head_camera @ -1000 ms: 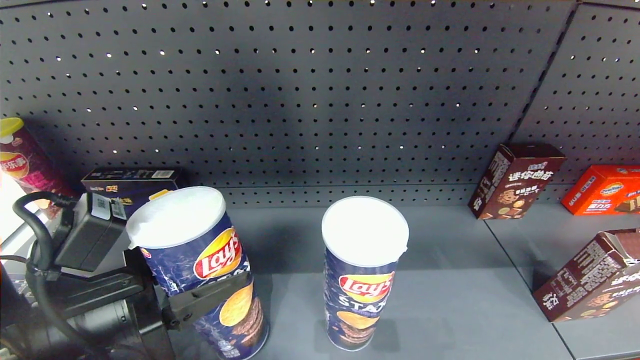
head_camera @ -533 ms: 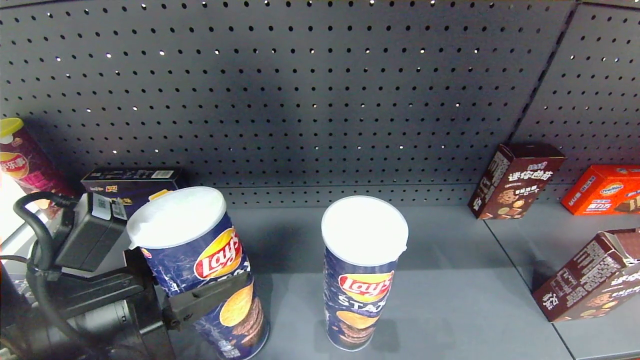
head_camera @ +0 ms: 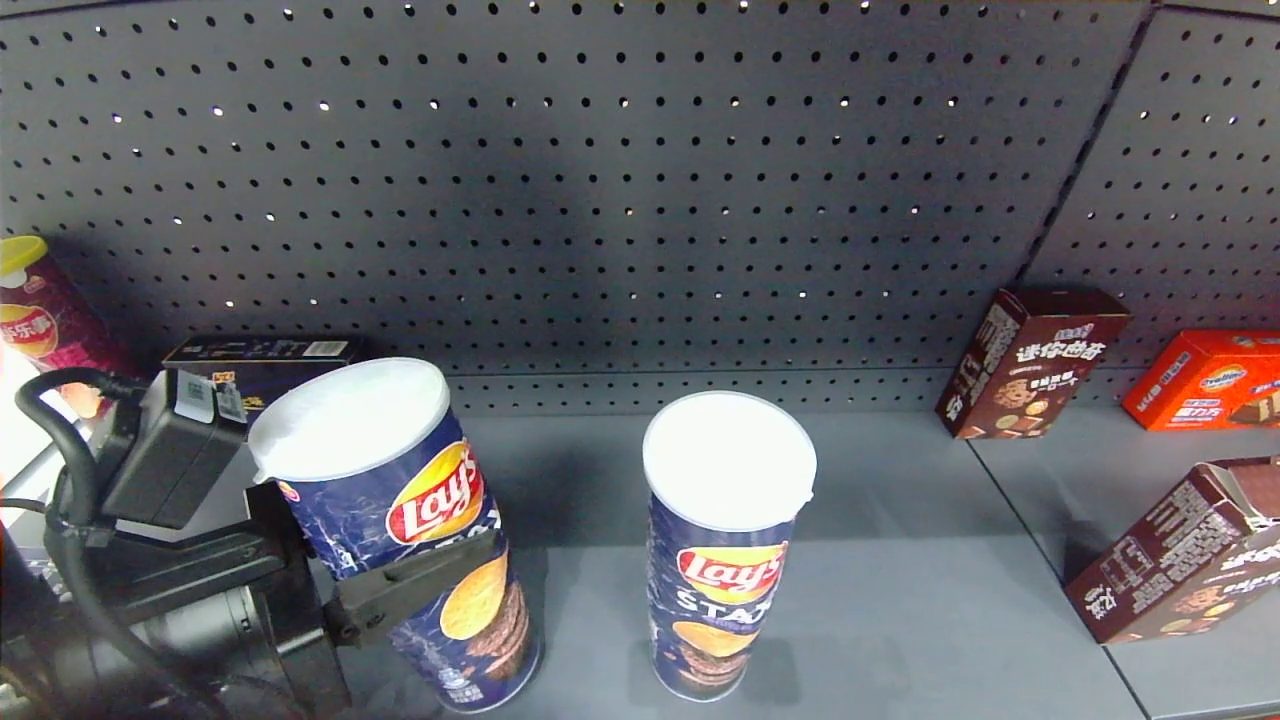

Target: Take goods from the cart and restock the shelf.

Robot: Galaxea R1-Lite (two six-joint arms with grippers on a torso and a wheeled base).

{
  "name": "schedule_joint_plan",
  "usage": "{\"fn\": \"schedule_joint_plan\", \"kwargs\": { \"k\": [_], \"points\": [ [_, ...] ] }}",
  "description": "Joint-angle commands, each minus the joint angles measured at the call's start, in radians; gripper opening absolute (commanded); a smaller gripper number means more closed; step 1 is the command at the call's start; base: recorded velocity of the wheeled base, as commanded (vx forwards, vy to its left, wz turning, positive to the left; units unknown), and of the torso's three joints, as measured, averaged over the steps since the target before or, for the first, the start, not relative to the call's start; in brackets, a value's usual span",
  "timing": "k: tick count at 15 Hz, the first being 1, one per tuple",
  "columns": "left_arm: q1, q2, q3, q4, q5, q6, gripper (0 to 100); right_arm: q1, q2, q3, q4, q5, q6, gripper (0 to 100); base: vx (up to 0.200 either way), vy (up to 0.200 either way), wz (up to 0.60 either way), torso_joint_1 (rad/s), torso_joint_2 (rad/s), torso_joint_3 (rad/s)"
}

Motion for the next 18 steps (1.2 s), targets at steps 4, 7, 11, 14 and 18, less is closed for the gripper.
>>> {"fn": "schedule_joint_plan", "kwargs": {
  "k": [4,7,11,14,18],
  "points": [
    [0.0,-0.01,0.001,0.001,0.0,0.0,0,-0.065,-0.008,0.012,-0.033,-0.167,0.015,100,0.0,0.0,0.0,0.0,0.0,0.0],
    [0.001,-0.013,0.001,0.003,0.0,-0.002,0,-0.065,-0.008,0.019,-0.05,-0.062,0.015,100,0.0,0.0,0.0,0.0,0.0,0.0],
    [0.001,-0.013,0.001,0.001,0.0,-0.003,0,-0.066,-0.008,0.01,-0.027,-0.04,0.039,100,0.0,0.0,0.0,0.0,0.0,0.0],
    [0.001,-0.013,-0.007,0.003,0.0,-0.005,0,-0.066,-0.008,0.016,-0.038,-0.108,0.064,100,0.0,0.0,0.0,0.0,0.0,0.0],
    [0.037,-0.006,-0.03,0.003,-0.003,0.009,0,-0.059,-0.008,0.019,-0.05,0.032,0.028,100,0.0,0.0,0.0,0.0,0.0,0.0]
  ]
}}
